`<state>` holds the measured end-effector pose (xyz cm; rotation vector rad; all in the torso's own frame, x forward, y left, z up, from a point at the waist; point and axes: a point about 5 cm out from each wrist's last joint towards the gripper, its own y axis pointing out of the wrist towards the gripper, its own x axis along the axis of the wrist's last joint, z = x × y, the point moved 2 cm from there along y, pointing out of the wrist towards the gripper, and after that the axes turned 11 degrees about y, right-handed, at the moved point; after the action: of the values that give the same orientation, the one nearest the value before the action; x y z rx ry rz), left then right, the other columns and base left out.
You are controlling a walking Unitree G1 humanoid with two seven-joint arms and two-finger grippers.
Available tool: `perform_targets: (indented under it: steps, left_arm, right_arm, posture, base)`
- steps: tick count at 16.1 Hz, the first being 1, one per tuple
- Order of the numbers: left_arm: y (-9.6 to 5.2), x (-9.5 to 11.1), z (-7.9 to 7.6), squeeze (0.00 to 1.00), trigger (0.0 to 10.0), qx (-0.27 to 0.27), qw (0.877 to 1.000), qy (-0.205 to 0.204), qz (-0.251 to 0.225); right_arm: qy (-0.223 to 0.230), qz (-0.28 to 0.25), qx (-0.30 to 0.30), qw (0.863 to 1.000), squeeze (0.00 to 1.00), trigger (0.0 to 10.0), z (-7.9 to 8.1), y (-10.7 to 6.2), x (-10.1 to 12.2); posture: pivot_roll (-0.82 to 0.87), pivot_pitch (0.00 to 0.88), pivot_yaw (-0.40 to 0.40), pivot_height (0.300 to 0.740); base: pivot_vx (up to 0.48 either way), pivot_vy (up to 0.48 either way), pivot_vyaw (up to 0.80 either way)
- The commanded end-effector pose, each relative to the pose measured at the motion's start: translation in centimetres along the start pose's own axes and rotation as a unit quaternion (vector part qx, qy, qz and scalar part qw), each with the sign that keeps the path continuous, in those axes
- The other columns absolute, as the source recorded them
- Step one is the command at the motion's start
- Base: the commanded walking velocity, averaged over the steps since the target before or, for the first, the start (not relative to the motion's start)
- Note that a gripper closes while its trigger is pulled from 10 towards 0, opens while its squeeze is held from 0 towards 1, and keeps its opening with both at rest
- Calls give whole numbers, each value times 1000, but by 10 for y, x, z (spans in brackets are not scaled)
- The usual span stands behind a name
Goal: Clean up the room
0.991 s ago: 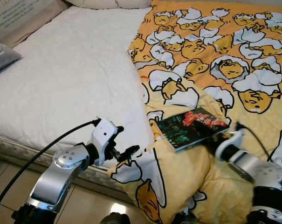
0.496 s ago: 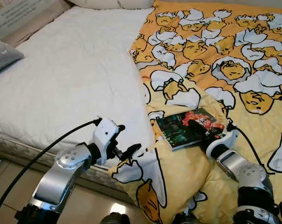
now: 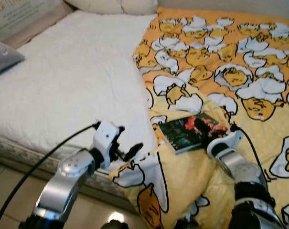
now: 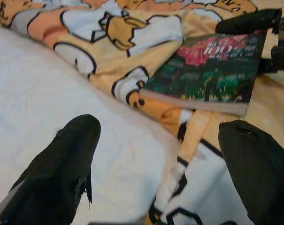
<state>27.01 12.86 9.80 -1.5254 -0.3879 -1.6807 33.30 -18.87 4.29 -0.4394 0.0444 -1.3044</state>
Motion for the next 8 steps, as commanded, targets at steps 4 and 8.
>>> perform_targets:
  steps: [4, 8]
  left_arm:
    - [-2, 1, 2, 0, 10000, 21, 1000, 3, -4]
    - [-1, 6, 0, 0, 10000, 43, 999, -5, -13]
  right_arm:
    - [0, 1, 3, 1000, 0, 0, 6, 6, -3]
    - [-18, 7, -1, 1000, 0, 0, 7, 11, 0]
  posture:
    - [-41, 2, 18, 740]
    - [-58, 9, 8, 740]
  base:
    - [0, 0, 0]
    - [0, 0, 0]
